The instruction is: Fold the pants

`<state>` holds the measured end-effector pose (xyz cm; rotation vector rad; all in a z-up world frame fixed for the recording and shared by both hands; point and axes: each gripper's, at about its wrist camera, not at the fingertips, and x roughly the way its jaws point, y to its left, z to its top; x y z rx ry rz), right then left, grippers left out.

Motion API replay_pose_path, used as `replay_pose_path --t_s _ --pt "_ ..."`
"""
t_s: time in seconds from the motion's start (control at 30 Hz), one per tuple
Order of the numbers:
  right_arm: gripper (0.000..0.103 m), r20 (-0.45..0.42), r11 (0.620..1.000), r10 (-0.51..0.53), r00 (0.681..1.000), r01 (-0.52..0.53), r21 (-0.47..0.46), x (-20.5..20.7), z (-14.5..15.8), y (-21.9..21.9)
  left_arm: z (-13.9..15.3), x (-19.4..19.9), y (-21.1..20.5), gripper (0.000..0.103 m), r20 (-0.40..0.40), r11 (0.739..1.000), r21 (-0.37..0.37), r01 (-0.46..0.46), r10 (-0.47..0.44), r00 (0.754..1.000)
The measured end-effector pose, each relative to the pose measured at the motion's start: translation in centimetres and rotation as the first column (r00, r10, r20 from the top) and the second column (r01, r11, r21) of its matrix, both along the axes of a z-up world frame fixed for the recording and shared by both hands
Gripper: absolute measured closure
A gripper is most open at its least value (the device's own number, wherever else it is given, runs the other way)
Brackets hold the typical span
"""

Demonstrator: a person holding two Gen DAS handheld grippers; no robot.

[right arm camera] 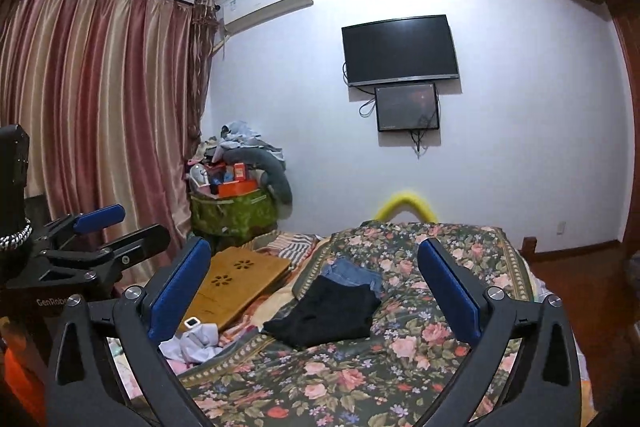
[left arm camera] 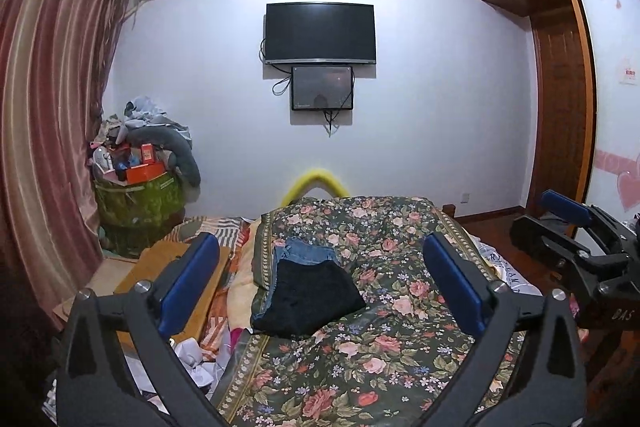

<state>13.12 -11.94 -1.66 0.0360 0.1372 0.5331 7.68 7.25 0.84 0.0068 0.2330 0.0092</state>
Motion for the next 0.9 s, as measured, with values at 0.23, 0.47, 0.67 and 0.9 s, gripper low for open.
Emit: replay_pose_path --t_s 0.23,0.47,0.67,0.9 --pt "0.0 -0.01 1.0 -0.004 1.0 0.004 -0.009 -0.2 -0.3 0.0 -0.7 0.7 0.0 0.0 -0.016 1.0 -0.007 -0.004 0.004 1.0" --pt "0.0 -0.026 1.0 -0.006 1.0 0.005 -0.01 0.1 -0.5 -0.1 -0.9 0.9 0.1 0.0 -0.027 1.0 -0.015 -0.002 0.002 1.0" --pt "0.0 -0.029 1.0 -0.009 1.0 0.009 -0.011 0.0 -0.5 -0.3 -0.9 1.0 0.3 0.0 -0.032 1.0 -0.029 0.001 -0.002 0.999" --pt "0.0 -0.028 1.0 -0.011 1.0 0.011 -0.01 -0.2 -0.3 -0.5 -1.1 1.3 0.1 0.0 -0.04 0.999 -0.039 0.008 -0.009 0.999"
